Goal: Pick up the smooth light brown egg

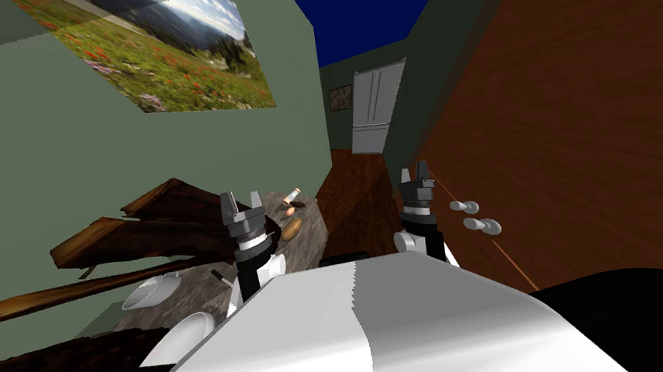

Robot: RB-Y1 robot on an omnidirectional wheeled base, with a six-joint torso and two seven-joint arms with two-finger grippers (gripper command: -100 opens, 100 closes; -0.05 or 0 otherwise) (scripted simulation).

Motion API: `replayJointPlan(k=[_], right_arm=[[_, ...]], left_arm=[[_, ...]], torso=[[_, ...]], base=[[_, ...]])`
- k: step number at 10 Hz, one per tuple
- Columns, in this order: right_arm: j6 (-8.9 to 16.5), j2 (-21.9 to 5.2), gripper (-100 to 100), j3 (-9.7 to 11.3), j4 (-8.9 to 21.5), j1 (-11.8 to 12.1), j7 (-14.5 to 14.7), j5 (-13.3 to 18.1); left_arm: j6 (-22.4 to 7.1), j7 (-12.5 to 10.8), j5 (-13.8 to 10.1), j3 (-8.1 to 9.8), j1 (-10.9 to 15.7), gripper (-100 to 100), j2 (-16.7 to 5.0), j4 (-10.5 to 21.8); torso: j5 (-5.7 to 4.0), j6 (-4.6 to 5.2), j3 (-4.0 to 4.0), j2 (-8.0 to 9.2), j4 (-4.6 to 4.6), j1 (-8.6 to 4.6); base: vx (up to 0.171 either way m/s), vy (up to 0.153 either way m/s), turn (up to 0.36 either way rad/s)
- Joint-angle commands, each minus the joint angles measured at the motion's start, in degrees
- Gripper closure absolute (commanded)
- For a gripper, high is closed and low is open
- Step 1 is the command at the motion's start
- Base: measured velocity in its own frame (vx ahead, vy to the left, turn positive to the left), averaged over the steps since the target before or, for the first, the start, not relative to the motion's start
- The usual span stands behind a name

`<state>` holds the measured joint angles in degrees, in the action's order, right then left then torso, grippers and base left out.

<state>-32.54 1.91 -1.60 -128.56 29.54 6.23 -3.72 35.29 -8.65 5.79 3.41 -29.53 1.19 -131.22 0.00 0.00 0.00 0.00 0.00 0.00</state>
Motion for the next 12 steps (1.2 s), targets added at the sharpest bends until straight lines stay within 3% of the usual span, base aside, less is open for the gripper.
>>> replayJointPlan(k=[1,6,7,11,12], right_arm=[[0.0,0.0,0,0.0,0.0,0.0,0.0,0.0],[0.0,0.0,0,0.0,0.0,0.0,0.0,0.0],[0.0,0.0,0,0.0,0.0,0.0,0.0,0.0],[0.0,0.0,0,0.0,0.0,0.0,0.0,0.0],[0.0,0.0,0,0.0,0.0,0.0,0.0,0.0]], left_arm=[[-1.0,-0.3,-0.4,0.21,-0.1,-100,-1.9,-0.2],[-7.9,-2.6,-3.2,1.68,-0.7,-100,-8.0,-1.5],[-8.5,-2.6,-3.2,1.68,-0.7,-100,-8.0,-1.5],[-15.4,-4.8,-5.9,3.00,-1.3,-100,-10.2,-2.8],[-15.6,-4.8,-5.9,3.00,-1.3,-100,-10.2,-2.8]], torso=[[0.00,0.00,0.00,0.00,0.00,0.00],[-0.07,0.00,-0.06,-0.11,-0.02,-0.31],[-0.07,0.00,-0.08,-0.15,-0.03,-0.28],[-0.04,0.00,-0.08,-0.13,-0.03,-0.16],[-0.04,0.00,-0.07,-0.12,-0.03,-0.16]], base=[[-0.002,-0.031,-0.016],[0.020,-0.070,-0.018],[0.033,-0.043,-0.002],[0.036,-0.044,-0.018],[0.026,-0.029,-0.008]])
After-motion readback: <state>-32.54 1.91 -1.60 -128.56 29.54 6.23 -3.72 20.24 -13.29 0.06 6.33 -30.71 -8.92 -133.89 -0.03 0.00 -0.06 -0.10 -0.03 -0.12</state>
